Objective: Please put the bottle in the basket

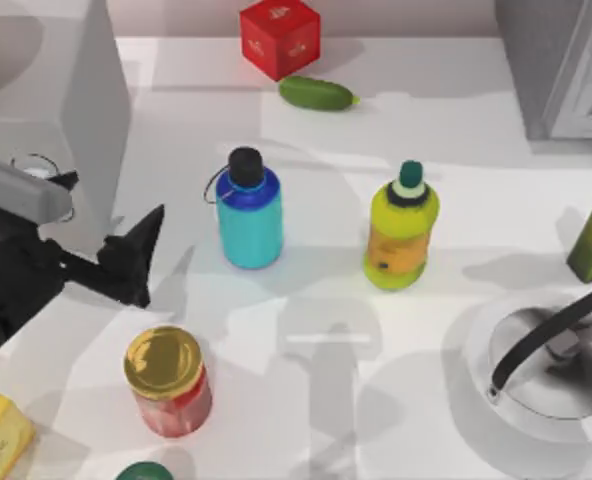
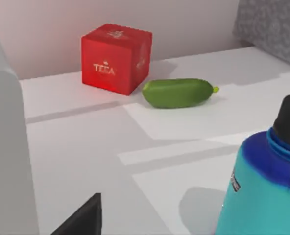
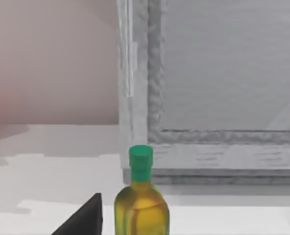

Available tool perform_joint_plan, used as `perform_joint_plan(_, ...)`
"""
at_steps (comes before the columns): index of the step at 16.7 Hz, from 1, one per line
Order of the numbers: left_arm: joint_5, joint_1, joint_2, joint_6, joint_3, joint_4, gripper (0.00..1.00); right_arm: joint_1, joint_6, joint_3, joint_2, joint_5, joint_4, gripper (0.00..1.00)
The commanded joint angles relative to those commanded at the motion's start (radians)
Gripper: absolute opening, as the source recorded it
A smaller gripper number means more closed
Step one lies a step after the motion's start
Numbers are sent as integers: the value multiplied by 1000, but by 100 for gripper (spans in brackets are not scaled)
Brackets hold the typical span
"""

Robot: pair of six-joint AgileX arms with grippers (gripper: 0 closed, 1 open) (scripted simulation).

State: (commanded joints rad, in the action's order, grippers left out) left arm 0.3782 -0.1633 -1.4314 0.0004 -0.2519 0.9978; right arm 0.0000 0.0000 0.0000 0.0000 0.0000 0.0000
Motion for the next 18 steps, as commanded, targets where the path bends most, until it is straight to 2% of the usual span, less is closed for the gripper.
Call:
perform_joint_plan(5, 96, -39, -391, 19, -115, 319, 100, 0, 0, 0, 0, 0, 0, 100)
perform_joint_plan(10, 168, -72, -659, 57, -188, 546, 100, 0, 0, 0, 0, 0, 0, 100)
perform_joint_plan(13, 196, -83, -742, 74, -192, 611, 100, 0, 0, 0, 0, 0, 0, 100)
perform_joint_plan(18, 200, -84, -752, 77, -191, 619, 100, 0, 0, 0, 0, 0, 0, 100)
